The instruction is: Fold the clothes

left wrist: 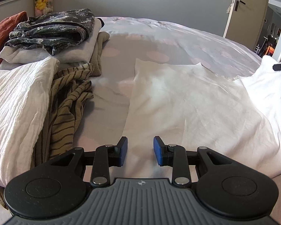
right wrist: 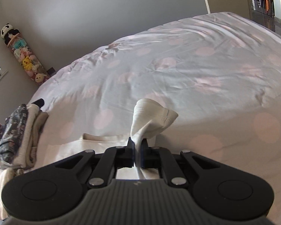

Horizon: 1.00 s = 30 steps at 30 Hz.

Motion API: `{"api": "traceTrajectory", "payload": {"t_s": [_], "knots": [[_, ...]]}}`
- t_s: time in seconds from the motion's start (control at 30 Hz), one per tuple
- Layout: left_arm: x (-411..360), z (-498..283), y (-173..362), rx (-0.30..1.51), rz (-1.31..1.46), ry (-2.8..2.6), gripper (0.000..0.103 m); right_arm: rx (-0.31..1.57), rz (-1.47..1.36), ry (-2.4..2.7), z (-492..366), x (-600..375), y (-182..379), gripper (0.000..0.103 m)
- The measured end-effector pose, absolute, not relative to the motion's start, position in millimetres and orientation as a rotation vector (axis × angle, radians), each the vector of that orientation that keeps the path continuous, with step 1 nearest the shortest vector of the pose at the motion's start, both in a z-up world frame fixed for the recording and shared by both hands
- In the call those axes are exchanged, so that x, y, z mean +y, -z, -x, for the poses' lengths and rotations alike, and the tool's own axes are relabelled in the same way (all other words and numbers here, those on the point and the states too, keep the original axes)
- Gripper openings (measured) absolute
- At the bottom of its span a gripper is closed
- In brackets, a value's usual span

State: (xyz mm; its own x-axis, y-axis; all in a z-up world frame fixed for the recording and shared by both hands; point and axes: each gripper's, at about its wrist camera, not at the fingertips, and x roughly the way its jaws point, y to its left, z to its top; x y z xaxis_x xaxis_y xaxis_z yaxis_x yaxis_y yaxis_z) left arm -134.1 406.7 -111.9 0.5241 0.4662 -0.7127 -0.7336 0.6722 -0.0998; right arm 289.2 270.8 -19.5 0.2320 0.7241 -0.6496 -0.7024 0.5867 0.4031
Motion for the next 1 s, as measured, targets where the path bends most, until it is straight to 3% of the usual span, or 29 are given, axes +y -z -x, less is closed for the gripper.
{"api": "traceTrajectory", "payload": {"t_s": [0.37,0.67,1.0], "knots": [[412,157,114,0.656,0.452,-0.660,0.028,0.919,0.005,-1.142,-183,367,-16,0.008],[418,158,108,0.772,0.391,-0.713,0.028,0.946,0.102,-1.192,-108,453,26,0.008],[430,165,117,0.844,0.434,-0.777,0.028,1.029,0.197,-1.150,-92,520,90,0.008]]}}
